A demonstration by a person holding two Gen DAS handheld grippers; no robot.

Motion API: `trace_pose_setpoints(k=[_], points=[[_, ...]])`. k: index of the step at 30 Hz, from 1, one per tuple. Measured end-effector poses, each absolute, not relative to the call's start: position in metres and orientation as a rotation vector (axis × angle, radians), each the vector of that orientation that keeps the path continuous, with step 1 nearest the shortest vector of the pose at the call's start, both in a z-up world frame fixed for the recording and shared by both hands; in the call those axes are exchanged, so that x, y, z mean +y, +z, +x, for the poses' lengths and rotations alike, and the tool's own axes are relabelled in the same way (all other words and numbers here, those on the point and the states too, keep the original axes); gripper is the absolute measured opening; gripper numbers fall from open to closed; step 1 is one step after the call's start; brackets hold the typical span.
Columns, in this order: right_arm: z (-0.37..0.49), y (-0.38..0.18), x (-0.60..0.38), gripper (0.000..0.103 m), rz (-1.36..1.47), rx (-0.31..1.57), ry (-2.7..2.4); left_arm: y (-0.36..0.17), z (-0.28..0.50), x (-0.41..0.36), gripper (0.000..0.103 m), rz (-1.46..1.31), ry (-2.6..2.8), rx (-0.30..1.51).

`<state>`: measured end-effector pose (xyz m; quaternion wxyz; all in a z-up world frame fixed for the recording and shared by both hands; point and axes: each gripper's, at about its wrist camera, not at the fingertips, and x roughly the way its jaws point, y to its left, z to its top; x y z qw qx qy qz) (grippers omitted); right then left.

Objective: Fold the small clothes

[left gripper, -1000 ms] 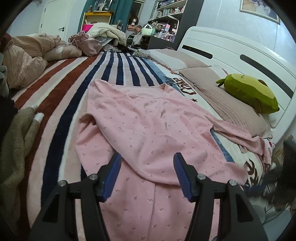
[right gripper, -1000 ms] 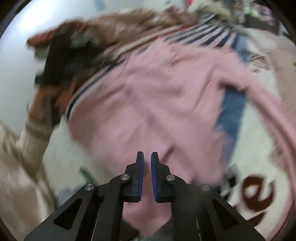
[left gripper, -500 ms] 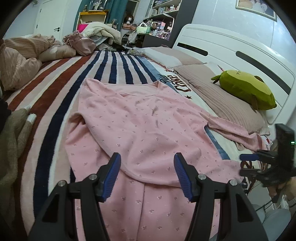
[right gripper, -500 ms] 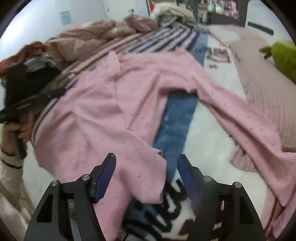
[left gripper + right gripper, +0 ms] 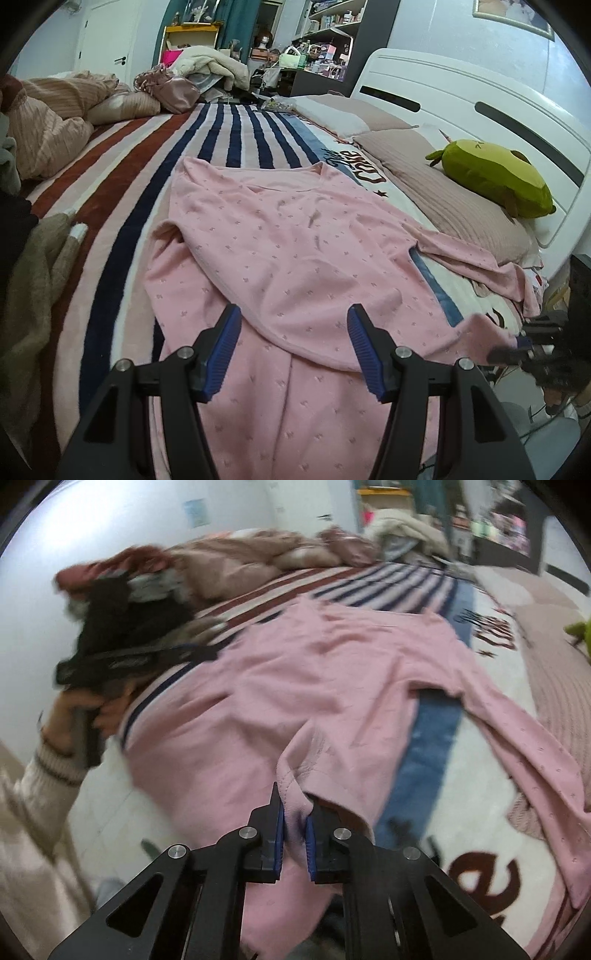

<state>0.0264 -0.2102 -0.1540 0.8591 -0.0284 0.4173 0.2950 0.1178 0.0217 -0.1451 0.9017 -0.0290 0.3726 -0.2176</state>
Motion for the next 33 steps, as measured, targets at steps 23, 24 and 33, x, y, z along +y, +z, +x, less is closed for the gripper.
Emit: trace_pose_setpoints(k=[23, 24, 33], points=[[0.000, -0.144, -0.171, 0.058, -0.260, 0.830, 0.542, -0.121, 0.081, 0.002, 0.056, -0.009, -0.507, 0.736], [0.004, -0.151, -0.163, 0.051, -0.311, 0.835, 0.534, -0.121, 0.081, 0.003, 0.056, -0.009, -0.504, 0.736], [0.024, -0.139, -0.169, 0.001, -0.338, 0.845, 0.604, -0.124, 0.091, 0.022, 0.056, -0.026, -0.455, 0.738]])
